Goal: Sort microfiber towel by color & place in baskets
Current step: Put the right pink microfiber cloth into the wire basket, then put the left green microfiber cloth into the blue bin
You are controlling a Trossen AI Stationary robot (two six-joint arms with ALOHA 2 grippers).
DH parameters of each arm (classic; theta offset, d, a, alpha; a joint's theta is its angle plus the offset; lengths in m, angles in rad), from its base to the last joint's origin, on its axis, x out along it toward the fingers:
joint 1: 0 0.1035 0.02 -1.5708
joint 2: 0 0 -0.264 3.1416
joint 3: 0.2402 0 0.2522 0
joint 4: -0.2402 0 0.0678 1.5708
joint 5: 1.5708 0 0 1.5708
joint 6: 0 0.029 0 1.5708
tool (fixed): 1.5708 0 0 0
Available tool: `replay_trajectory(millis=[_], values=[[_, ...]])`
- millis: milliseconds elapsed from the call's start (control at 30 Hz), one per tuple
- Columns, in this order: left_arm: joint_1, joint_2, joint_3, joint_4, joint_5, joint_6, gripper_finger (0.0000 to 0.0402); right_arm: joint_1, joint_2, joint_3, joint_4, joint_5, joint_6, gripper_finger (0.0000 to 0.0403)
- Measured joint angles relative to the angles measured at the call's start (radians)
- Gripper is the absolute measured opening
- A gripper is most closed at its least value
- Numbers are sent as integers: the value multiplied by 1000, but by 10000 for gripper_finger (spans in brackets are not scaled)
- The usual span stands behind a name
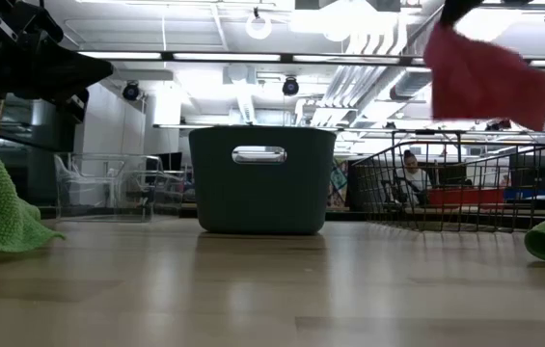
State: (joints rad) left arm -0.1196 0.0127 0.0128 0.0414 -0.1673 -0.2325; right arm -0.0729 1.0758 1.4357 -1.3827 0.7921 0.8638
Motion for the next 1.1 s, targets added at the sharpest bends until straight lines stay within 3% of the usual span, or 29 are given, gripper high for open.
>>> replay_trajectory(millis=[167,233,500,733,867,1100], values=[[0,0,0,0,0,0,0,-123,-57,-273,362,-211,-157,0],[0,0,0,0,0,0,0,-177,-60,-343,425,-253,-187,0],[0,0,0,0,0,0,0,-341,-71,-502,440,-303,-127,0],[0,0,0,0,0,0,0,-404,-68,-520,471,-475,-186,9],[0,0,0,0,0,0,0,-433,-68,-498,452,-532,-237,60],[0,0,0,0,0,0,0,-438,-68,-404,407,-608,-256,197]])
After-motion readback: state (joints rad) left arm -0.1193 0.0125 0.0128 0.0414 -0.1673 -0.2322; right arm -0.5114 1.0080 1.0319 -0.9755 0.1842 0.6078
